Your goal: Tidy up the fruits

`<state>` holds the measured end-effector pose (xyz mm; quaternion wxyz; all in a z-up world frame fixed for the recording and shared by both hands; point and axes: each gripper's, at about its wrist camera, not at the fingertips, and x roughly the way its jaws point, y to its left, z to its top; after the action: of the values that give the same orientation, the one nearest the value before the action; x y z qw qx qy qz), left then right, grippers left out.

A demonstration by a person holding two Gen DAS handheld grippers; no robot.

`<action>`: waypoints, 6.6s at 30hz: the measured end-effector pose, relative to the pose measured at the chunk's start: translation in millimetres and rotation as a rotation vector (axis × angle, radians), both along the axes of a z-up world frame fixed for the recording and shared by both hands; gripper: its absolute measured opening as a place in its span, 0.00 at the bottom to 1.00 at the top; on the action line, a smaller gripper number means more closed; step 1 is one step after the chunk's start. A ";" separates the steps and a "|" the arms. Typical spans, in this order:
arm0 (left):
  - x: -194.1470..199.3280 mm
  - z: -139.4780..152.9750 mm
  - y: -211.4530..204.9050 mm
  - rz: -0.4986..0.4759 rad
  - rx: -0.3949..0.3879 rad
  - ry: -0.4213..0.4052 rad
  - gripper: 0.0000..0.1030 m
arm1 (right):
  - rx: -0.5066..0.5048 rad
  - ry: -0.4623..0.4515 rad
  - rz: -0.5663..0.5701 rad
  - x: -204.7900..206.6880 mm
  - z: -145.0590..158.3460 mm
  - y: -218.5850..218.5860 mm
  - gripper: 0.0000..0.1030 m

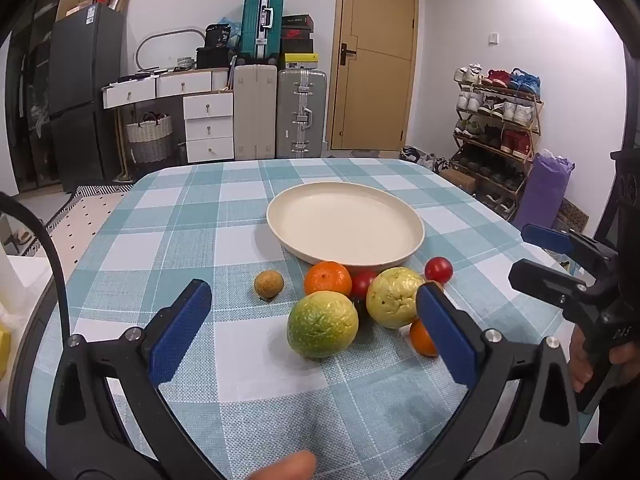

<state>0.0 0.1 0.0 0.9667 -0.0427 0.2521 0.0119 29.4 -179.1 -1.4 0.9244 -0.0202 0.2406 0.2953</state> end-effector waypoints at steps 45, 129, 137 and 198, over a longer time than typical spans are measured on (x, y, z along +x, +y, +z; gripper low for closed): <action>-0.2 0.1 -0.4 -0.001 0.011 -0.004 0.99 | -0.012 0.003 -0.001 -0.7 -1.2 1.6 1.00; 9.8 -7.3 0.3 0.012 0.076 0.043 0.99 | -0.046 0.127 -0.061 28.2 -14.9 -2.6 1.00; 19.7 -15.0 7.3 0.007 0.071 0.127 0.99 | -0.100 0.216 -0.030 37.9 -23.6 6.3 1.00; 57.7 -44.7 6.0 -0.122 0.000 0.349 0.45 | -0.167 0.382 0.142 24.4 -45.7 45.4 0.40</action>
<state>57.7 6.1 -44.7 0.9071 -0.0246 0.4183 -0.0397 53.8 -133.7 -47.0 0.8339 -0.0571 0.4330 0.3374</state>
